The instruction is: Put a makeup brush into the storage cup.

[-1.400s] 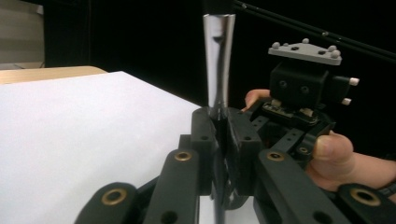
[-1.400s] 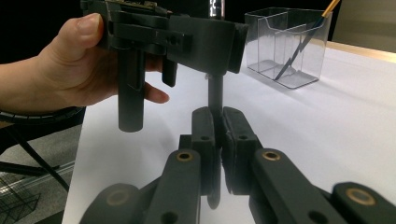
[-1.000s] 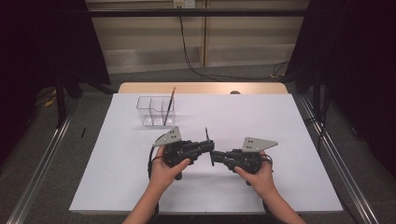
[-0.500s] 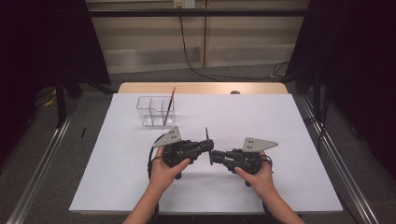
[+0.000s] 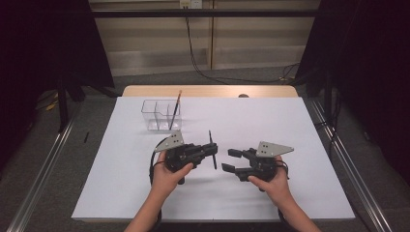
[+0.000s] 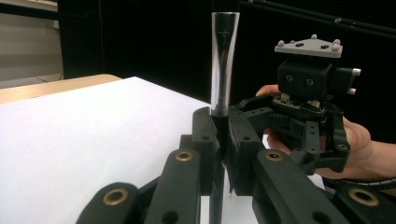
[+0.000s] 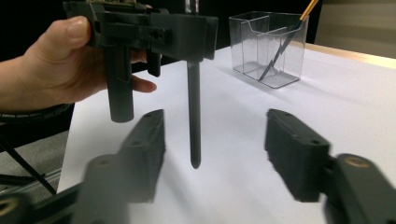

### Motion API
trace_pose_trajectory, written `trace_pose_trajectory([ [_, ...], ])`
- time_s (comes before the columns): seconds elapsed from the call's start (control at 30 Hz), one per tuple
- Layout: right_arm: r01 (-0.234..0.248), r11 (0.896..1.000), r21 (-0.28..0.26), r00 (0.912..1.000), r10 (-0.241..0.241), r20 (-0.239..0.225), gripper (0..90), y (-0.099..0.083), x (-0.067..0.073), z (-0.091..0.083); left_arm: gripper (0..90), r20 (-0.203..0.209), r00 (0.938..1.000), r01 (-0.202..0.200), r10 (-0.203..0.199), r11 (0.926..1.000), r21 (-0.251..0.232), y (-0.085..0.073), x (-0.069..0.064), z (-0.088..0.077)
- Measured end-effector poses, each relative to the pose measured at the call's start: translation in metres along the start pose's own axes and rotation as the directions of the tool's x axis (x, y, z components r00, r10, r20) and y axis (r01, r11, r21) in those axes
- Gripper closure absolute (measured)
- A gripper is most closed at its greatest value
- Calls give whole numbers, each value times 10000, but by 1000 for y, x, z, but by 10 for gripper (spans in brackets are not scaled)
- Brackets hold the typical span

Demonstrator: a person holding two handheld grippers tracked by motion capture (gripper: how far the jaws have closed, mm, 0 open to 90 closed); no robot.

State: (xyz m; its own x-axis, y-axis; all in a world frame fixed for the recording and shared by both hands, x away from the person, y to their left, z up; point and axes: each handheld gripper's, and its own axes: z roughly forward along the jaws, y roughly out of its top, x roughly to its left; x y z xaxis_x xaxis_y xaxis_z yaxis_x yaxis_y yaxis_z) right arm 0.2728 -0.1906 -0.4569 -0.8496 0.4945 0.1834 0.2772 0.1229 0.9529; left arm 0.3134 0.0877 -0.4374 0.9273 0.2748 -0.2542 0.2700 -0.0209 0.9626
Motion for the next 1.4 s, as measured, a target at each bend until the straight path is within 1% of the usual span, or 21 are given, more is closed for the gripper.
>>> trace_pose_trajectory([
  [0.17, 96, 9999, 120, 9997, -99, 240, 220, 0, -2, -3, 834, -51, 10000, 25, -25, 10000, -19, 0, 0, -1],
  [0.27, 248, 9996, 133, 9991, -252, 329, 187, 0, -3, -6, 834, -97, 10000, 1, -1, 10000, -5, 0, 1, -2],
  [0.33, 267, 9995, 168, 9990, -273, 363, 163, 1, -4, -8, 833, -107, 9999, -2, 2, 10000, -6, 0, 1, -3],
  [0.43, 293, 9989, 353, 9987, -308, 411, 123, 1, -5, -11, 833, -127, 9999, -48, 48, 10000, 39, 1, 1, -3],
  [0.5, 340, 9987, 378, 9982, -358, 477, 112, 0, -6, -14, 833, -143, 9999, -82, 83, 10000, 55, 1, 1, -3],
  [0.7, 108, 9994, 323, 9970, -132, 758, 87, -2, -12, -24, 833, -135, 9998, -113, 113, 9999, 18, 2, 2, -2],
  [0.97, 81, 9994, 334, 9942, -117, 1071, 59, -4, -17, -37, 833, -178, 9997, -169, 170, 9998, 87, 3, 2, -2],
  [1.17, 87, 9994, 343, 9937, -125, 1117, 39, -6, -19, -44, 834, -253, 9995, -188, 192, 9997, 165, 2, 3, -3],
  [1.27, 162, 9992, 370, 9947, -199, 1009, 17, -6, -21, -47, 835, -268, 9995, -188, 193, 9997, 165, 3, 3, -3],
  [1.4, 218, 9990, 383, 9950, -254, 964, 10, -6, -22, -53, 835, -296, 9993, -225, 230, 9996, 169, 4, 3, -4],
])
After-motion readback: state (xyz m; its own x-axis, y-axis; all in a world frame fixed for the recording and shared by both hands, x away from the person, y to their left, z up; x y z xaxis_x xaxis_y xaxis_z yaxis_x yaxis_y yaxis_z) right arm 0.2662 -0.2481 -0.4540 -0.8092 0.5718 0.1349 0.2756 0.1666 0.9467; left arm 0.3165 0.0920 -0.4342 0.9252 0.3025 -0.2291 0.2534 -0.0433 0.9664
